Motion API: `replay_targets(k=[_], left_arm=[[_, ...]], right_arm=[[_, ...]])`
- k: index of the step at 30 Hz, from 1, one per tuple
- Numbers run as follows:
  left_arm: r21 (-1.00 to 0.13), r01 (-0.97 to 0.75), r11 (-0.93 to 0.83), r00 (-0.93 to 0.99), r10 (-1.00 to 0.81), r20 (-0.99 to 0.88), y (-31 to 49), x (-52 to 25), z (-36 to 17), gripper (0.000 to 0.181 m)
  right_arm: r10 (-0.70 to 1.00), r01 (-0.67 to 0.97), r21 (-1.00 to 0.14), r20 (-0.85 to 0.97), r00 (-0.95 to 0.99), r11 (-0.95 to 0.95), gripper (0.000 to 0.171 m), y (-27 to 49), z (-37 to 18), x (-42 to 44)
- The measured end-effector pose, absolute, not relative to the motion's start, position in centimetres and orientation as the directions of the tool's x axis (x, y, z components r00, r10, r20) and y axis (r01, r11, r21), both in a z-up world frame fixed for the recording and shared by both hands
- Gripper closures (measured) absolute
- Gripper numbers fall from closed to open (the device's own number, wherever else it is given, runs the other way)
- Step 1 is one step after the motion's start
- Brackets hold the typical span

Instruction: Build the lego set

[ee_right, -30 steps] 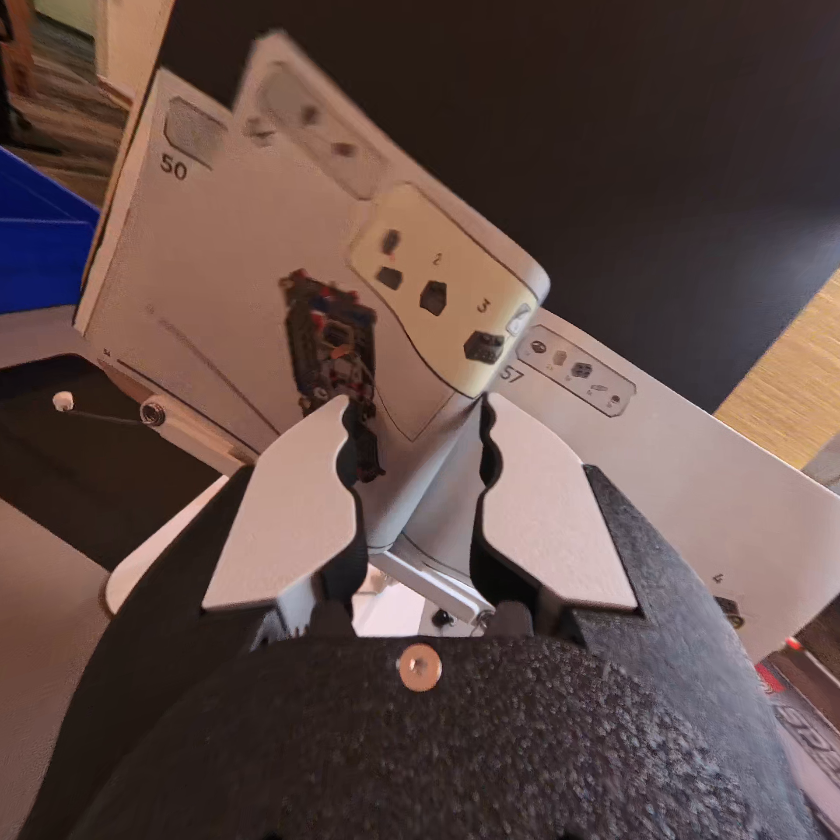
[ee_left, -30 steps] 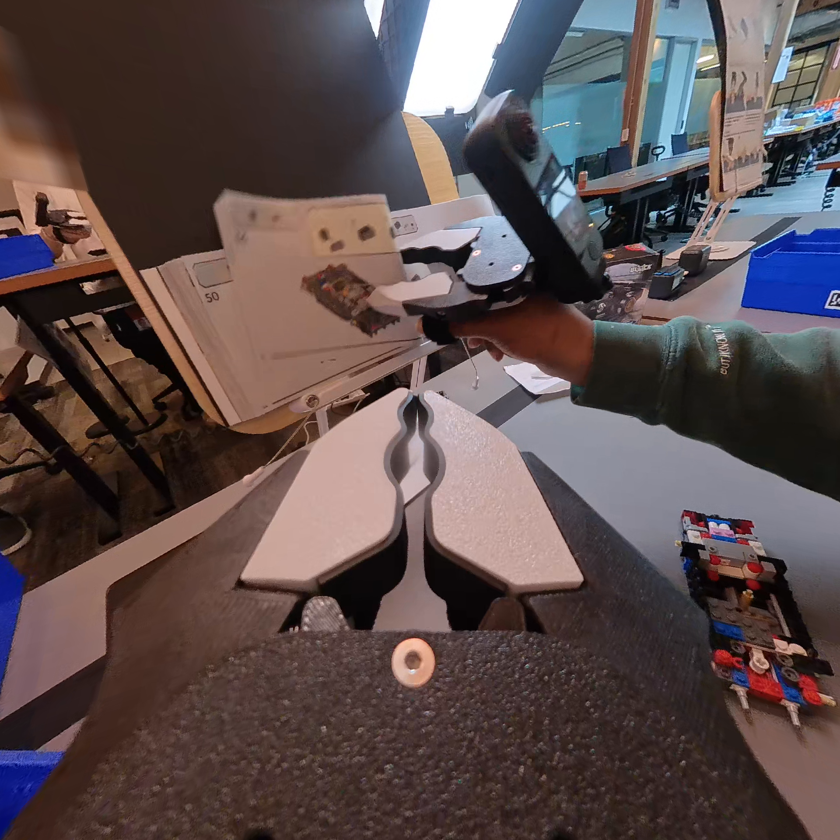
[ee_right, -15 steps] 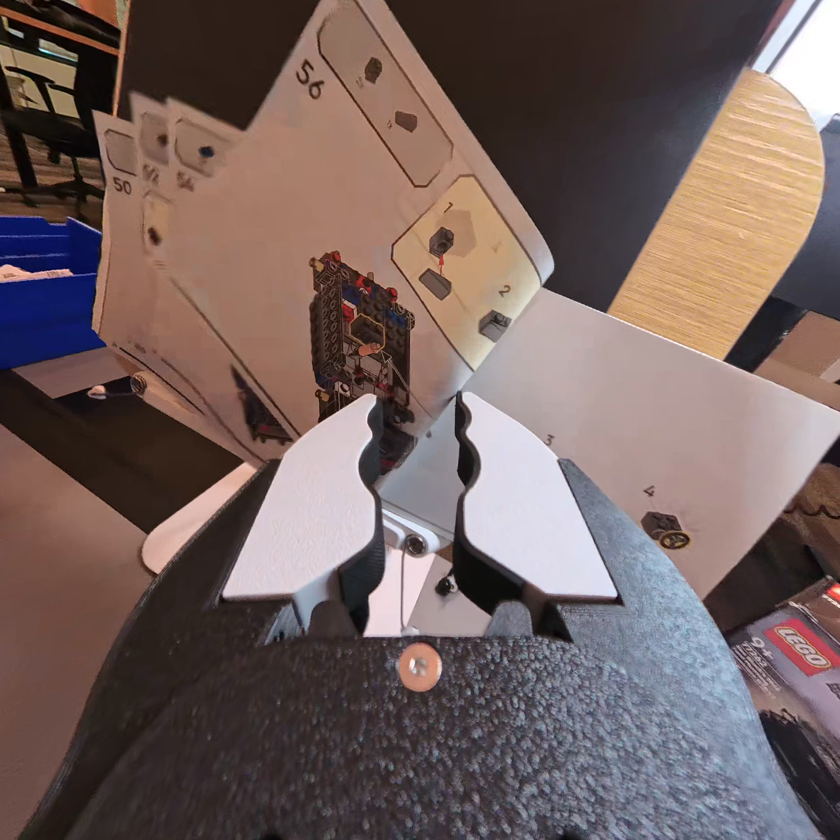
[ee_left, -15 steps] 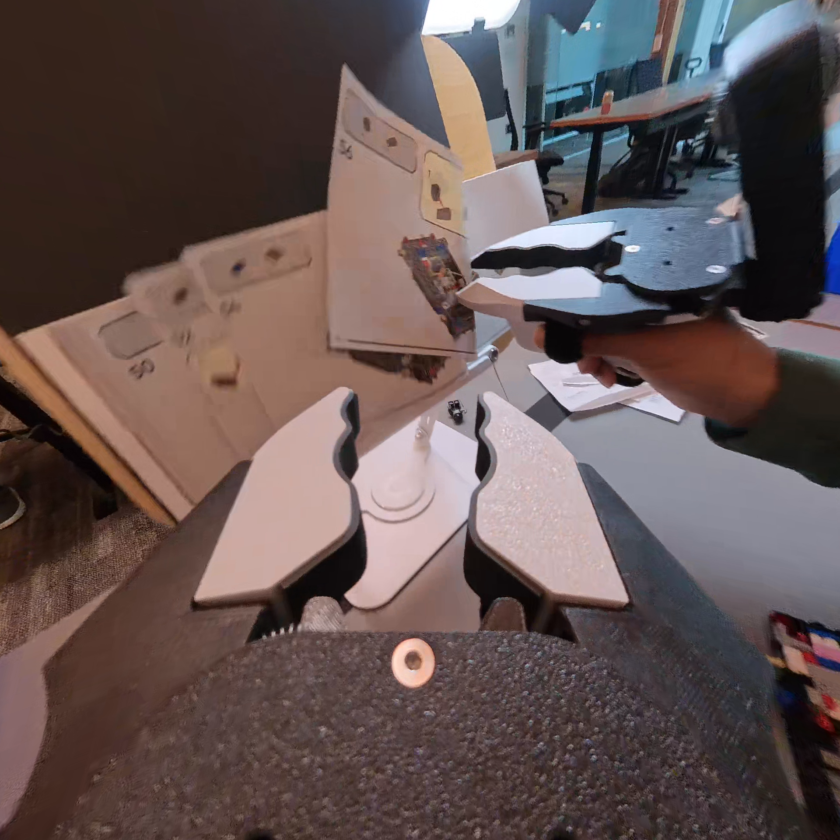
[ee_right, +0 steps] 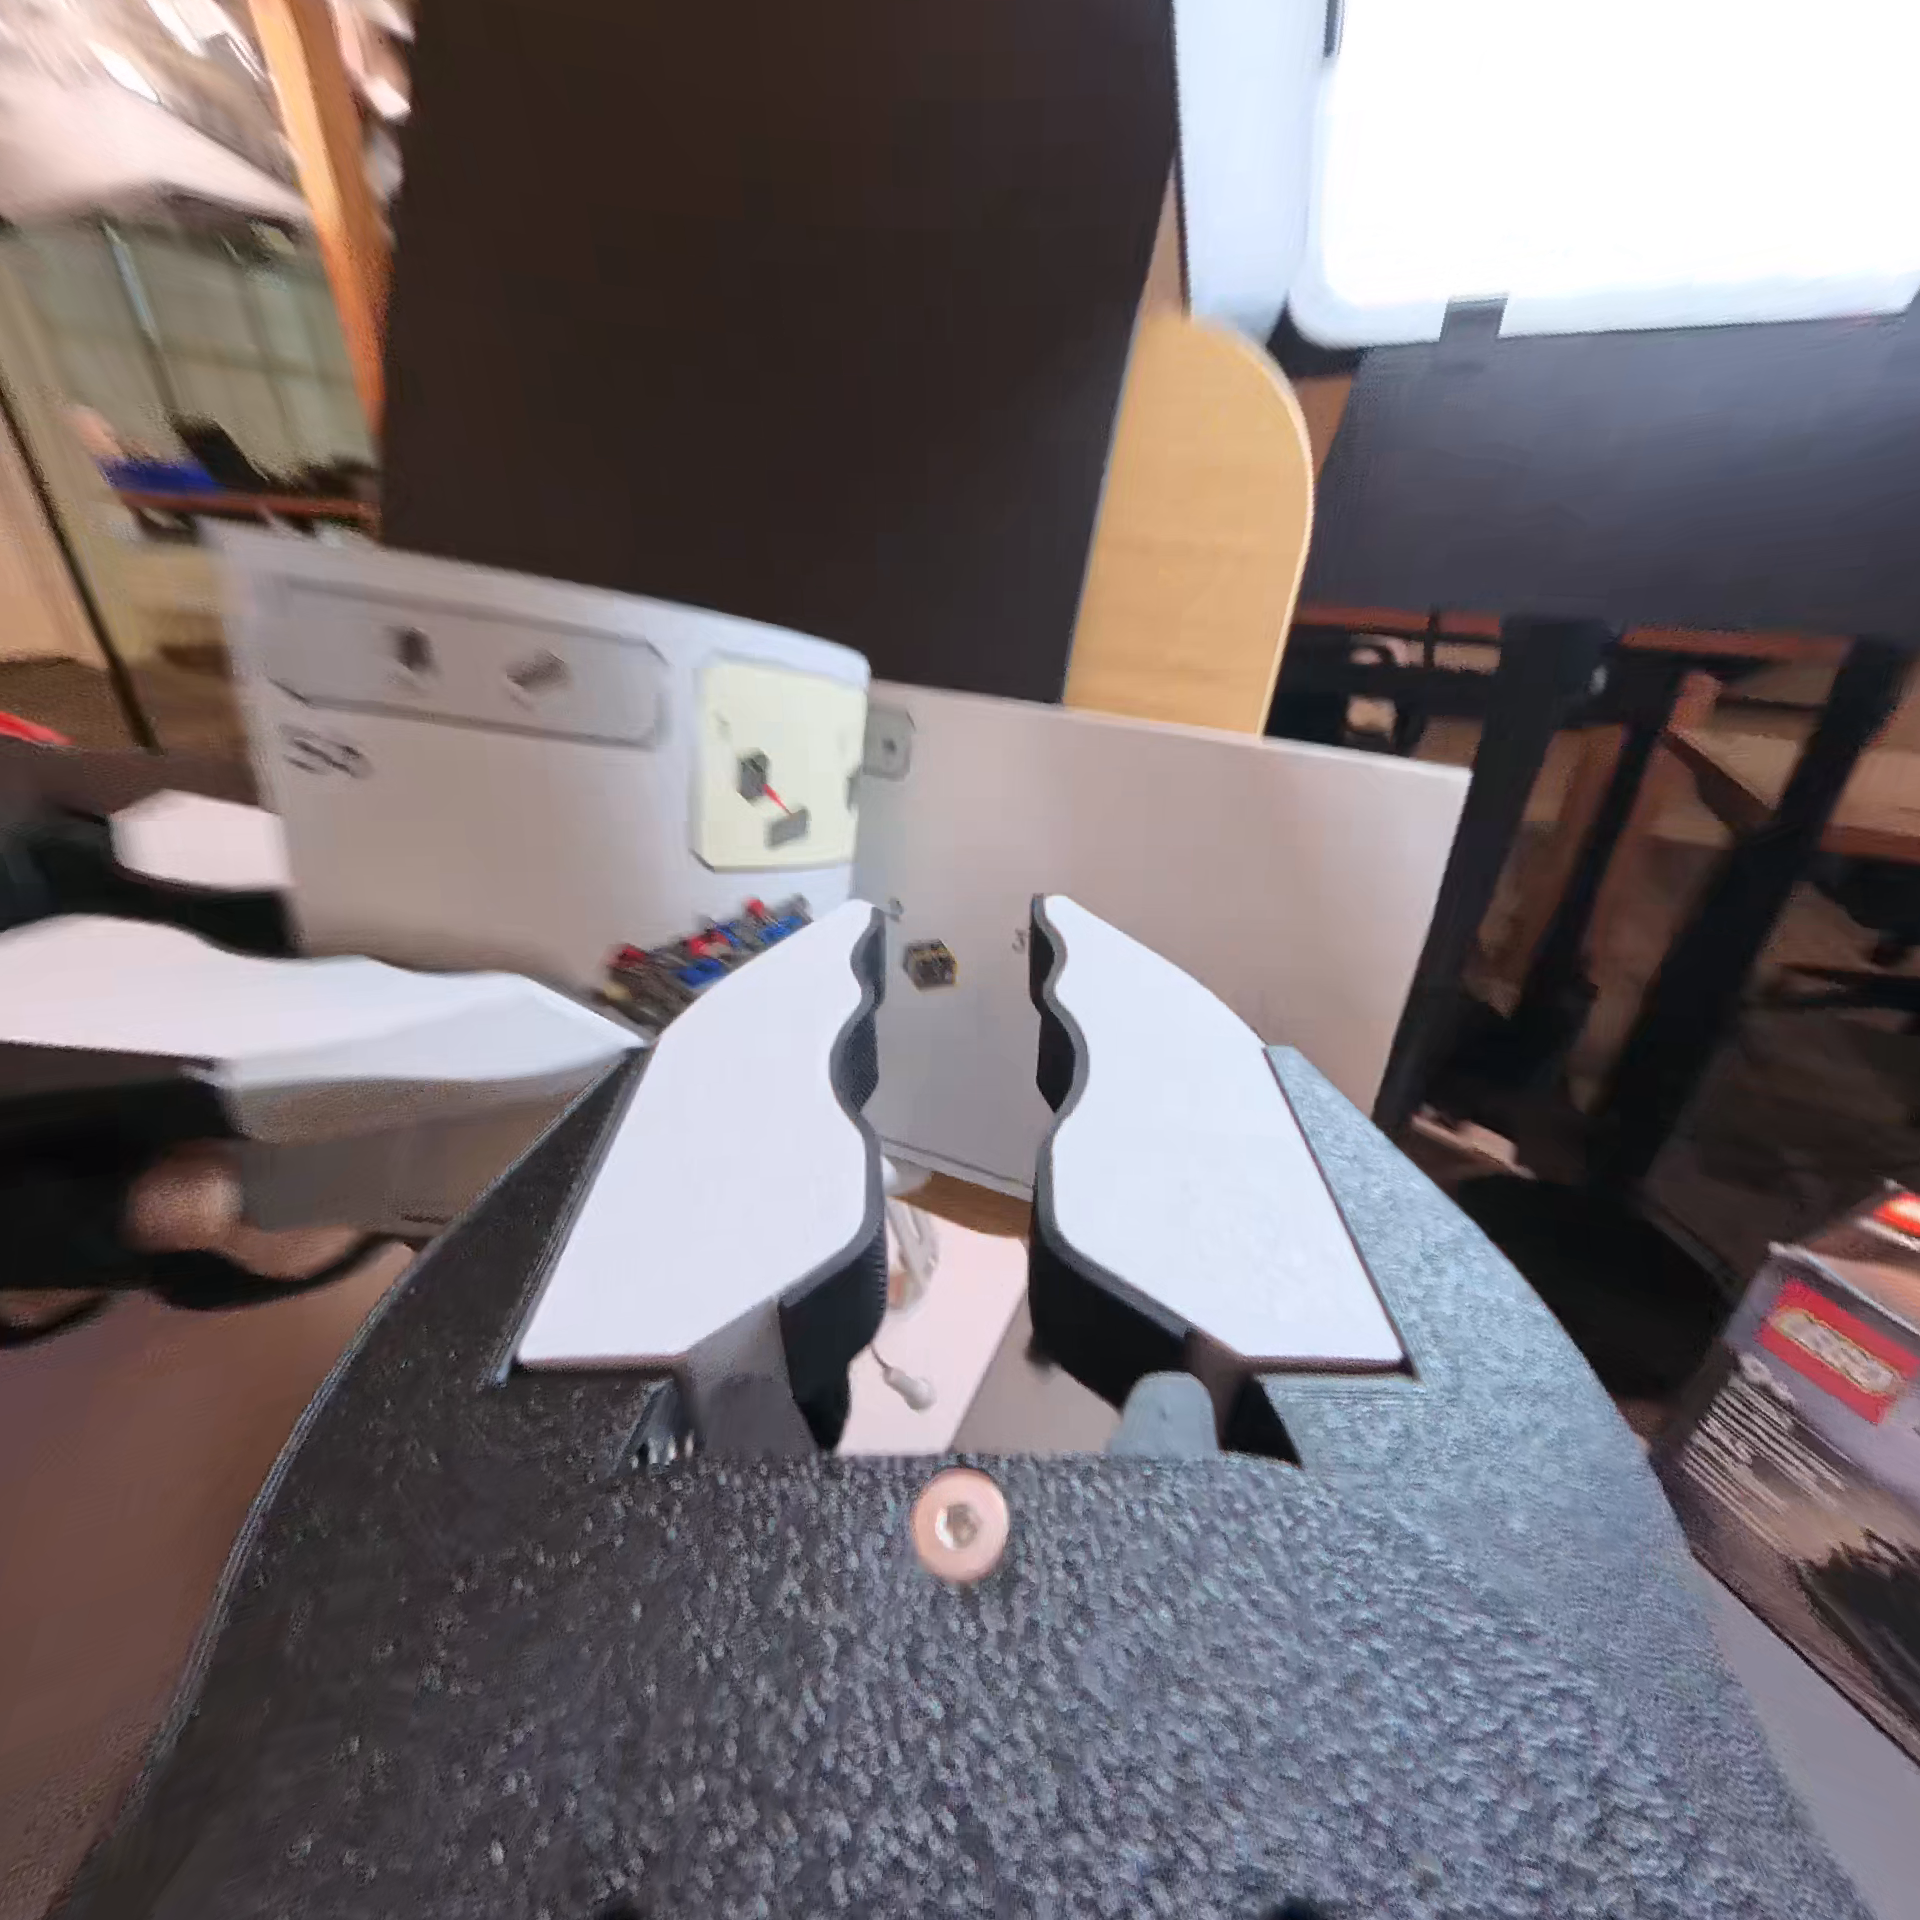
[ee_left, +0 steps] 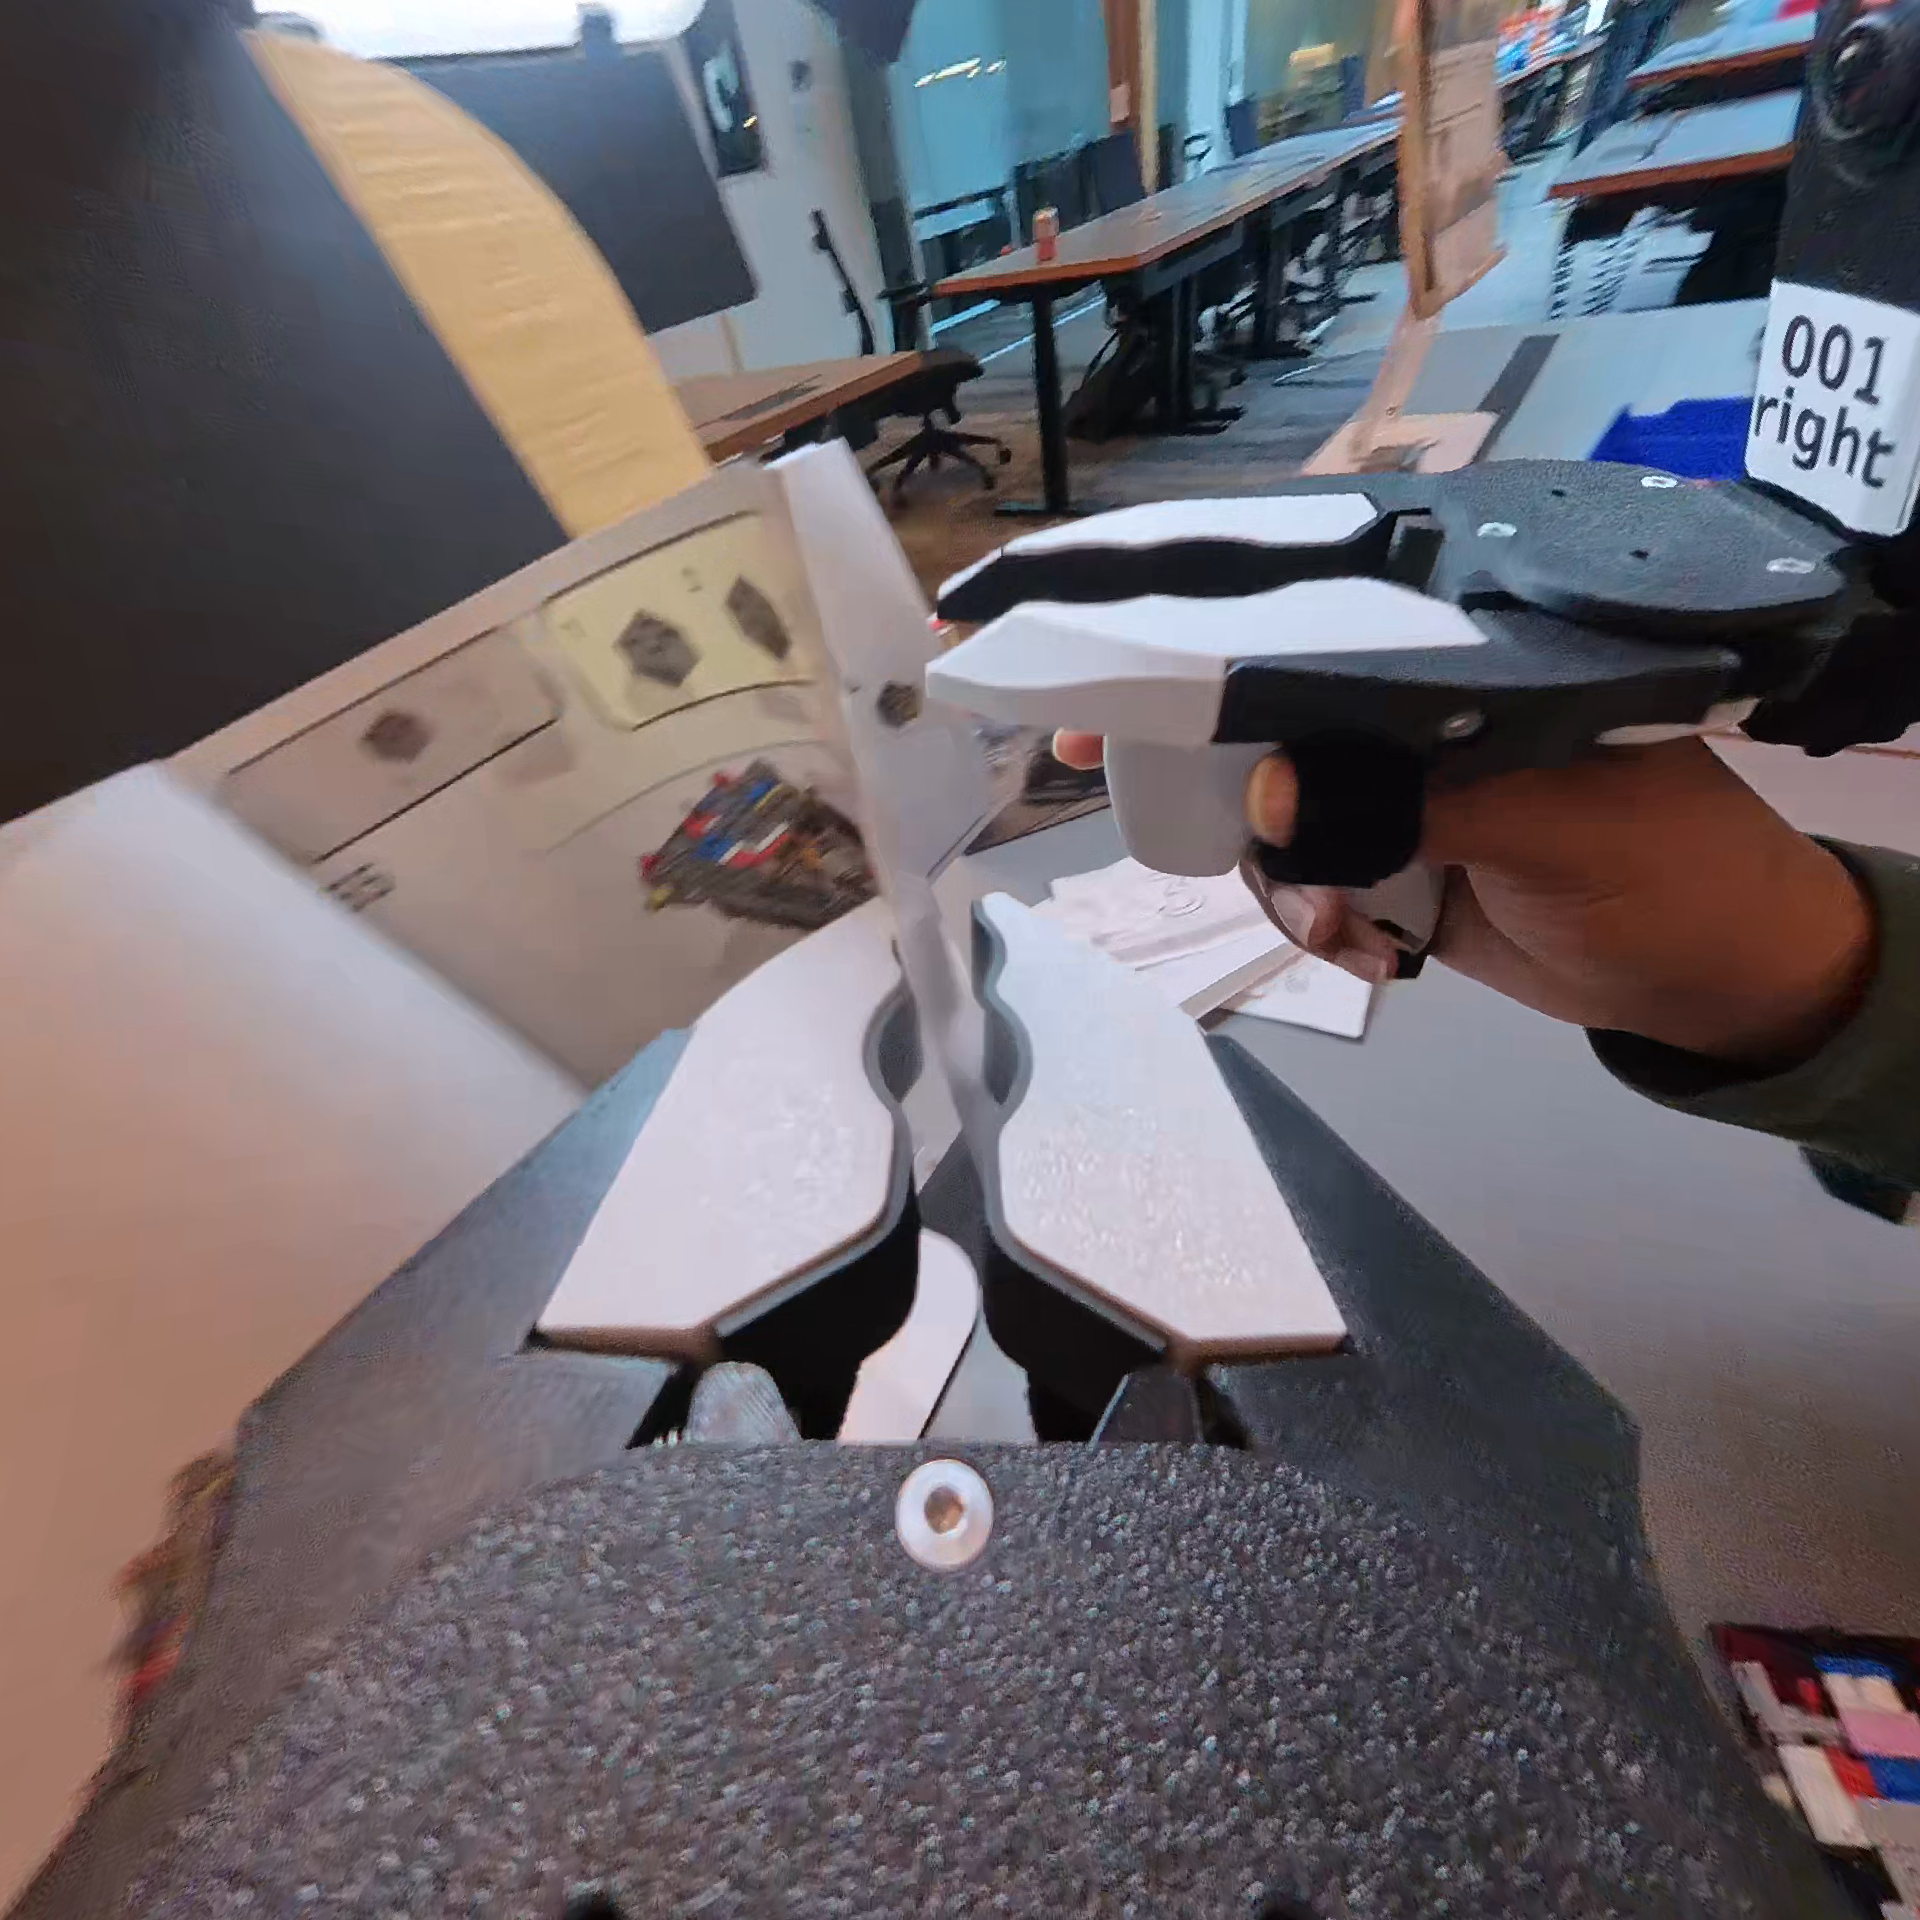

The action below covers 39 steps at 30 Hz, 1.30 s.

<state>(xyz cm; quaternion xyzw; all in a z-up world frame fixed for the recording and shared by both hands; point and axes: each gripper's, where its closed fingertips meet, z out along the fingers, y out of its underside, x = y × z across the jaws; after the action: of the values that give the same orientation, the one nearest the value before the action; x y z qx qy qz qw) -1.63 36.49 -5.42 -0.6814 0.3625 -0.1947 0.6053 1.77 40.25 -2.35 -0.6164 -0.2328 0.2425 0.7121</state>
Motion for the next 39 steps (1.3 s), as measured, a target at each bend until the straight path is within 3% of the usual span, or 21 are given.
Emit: replay_targets(k=[2, 6, 11, 14, 15, 20, 24, 26, 39], left_arm=[[-0.97, -0.243, 0.014, 0.608, -0.777, -0.163, 36.0, 0.6, -5.4, 0.161], [-0.959, -0.283, 0.025, 0.47, -0.868, -0.161, 34.9, 5.0, -7.1, 0.118], [-0.942, -0.335, -0.002, 0.467, -0.869, -0.164, 36.0, 6.8, -9.8, 0.088], [-0.948, -0.314, -0.051, 0.504, -0.855, -0.121, 36.6, 5.8, -10.2, 0.091], [-0.948, -0.315, -0.055, 0.531, -0.838, -0.128, 36.9, 5.1, -10.2, 0.096], [-0.913, -0.388, -0.126, 0.718, -0.663, -0.214, 38.4, -1.2, -10.6, 0.115], [-0.89, -0.409, -0.199, 0.789, -0.568, -0.235, 39.2, -6.2, -10.8, 0.114], [-0.9, -0.387, -0.199, 0.795, -0.566, -0.216, 39.4, -7.5, -10.5, 0.122], [-0.912, -0.383, -0.146, 0.841, -0.465, -0.278, 40.7, -10.6, -10.8, 0.124]], right_arm=[[0.699, -0.126, -0.98, 0.018, 0.715, 0.154, 0.141, 38.0, -0.7, 2.4], [0.749, -0.153, -0.972, 0.031, 0.662, 0.176, 0.123, 35.1, 1.4, 3.4], [0.694, -0.064, -0.937, 0.206, 0.689, 0.342, 0.134, 33.2, 3.3, 3.2], [0.716, 0.066, -0.942, 0.295, 0.633, 0.33, 0.169, 33.8, 1.0, 1.1], [0.711, 0.135, -0.95, 0.301, 0.635, 0.281, 0.171, 35.1, -0.6, 0.6], [0.668, 0.34, -0.932, 0.331, 0.667, 0.122, 0.171, 41.5, -7.3, -0.5], [0.554, 0.44, -0.894, 0.412, 0.724, 0.089, 0.168, 44.8, -9.3, 0.3], [0.494, 0.461, -0.883, 0.442, 0.749, 0.092, 0.168, 45.7, -9.1, 1.0], [0.436, 0.462, -0.882, 0.453, 0.777, 0.092, 0.169, 46.0, -10.5, 2.5]])
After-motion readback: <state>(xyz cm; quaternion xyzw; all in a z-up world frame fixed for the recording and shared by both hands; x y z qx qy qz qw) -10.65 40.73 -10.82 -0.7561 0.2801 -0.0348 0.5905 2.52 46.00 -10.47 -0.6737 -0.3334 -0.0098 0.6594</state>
